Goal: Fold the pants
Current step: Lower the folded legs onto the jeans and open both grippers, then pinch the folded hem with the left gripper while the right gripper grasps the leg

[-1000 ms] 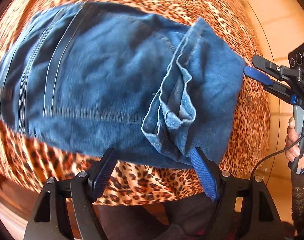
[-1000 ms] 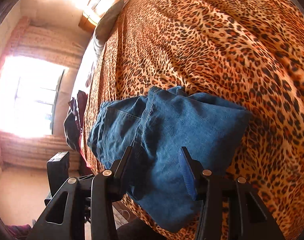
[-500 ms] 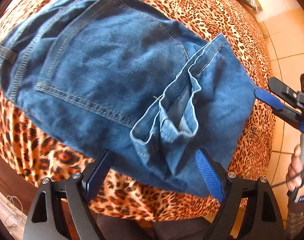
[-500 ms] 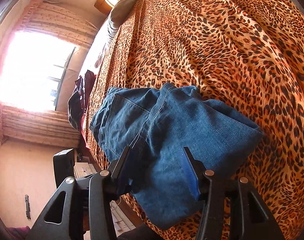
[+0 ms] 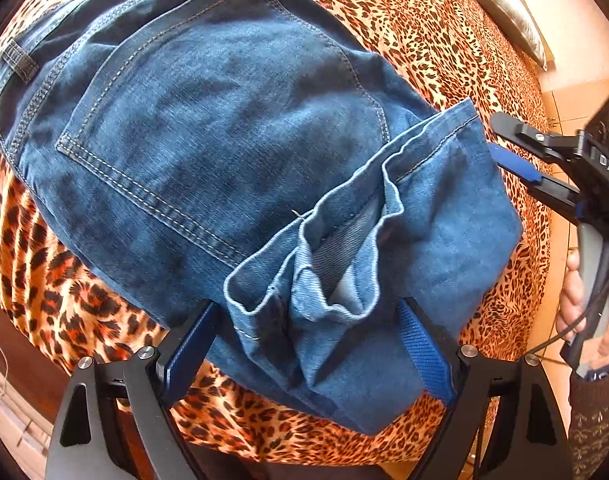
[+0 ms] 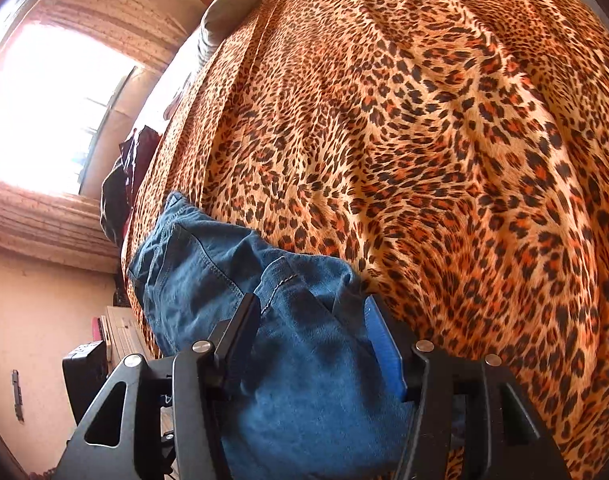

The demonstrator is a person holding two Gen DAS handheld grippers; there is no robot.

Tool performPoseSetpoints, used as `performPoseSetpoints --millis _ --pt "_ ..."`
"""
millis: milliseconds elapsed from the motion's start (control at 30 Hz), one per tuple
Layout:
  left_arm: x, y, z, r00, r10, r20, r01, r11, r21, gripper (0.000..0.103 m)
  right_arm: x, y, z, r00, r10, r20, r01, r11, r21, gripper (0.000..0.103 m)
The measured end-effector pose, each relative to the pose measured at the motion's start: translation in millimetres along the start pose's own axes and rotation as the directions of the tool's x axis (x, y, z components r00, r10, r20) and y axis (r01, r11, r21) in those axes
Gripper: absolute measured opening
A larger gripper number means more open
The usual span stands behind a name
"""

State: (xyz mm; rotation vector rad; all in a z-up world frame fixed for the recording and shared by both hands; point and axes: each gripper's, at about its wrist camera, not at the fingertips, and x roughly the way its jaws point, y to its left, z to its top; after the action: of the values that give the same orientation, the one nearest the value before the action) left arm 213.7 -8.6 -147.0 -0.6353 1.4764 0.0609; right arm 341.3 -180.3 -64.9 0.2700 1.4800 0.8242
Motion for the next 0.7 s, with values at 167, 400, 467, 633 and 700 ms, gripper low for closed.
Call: performPoseSetpoints --millis 167,400,467,633,700 --pt "8 -3 7 0.999 0.044 0.017 -0.043 0.998 -0.037 0.064 26 5 3 0.994 -0.056 -0.094 0.045 0.992 -0.117 0.053" --pt "5 12 1 0.997 -0.061 -0.045 0.053 0.984 -0.167 0.011 26 28 -3 0.991 -0.111 -0.079 0.088 0.963 -0.254 0.017" --pt "0 17 -5 0.987 -0.139 -0.086 0.118 0.97 -0.214 0.01 16 38 -5 0.992 -0.096 -0.077 0.07 0.956 -0.285 0.01" --pt "-16 13 -32 0.986 -0.142 -0.085 0.122 0.972 -0.199 0.01 -4 76 -10 0.995 -0.022 -0.099 -0.018 0.923 -0.385 0.009" --pt "-9 23 -33 0.992 -0.098 -0.078 0.077 0.971 -0.227 0.01 10 82 -11 0.994 -0.053 -0.093 0.01 0.912 -0.411 0.009"
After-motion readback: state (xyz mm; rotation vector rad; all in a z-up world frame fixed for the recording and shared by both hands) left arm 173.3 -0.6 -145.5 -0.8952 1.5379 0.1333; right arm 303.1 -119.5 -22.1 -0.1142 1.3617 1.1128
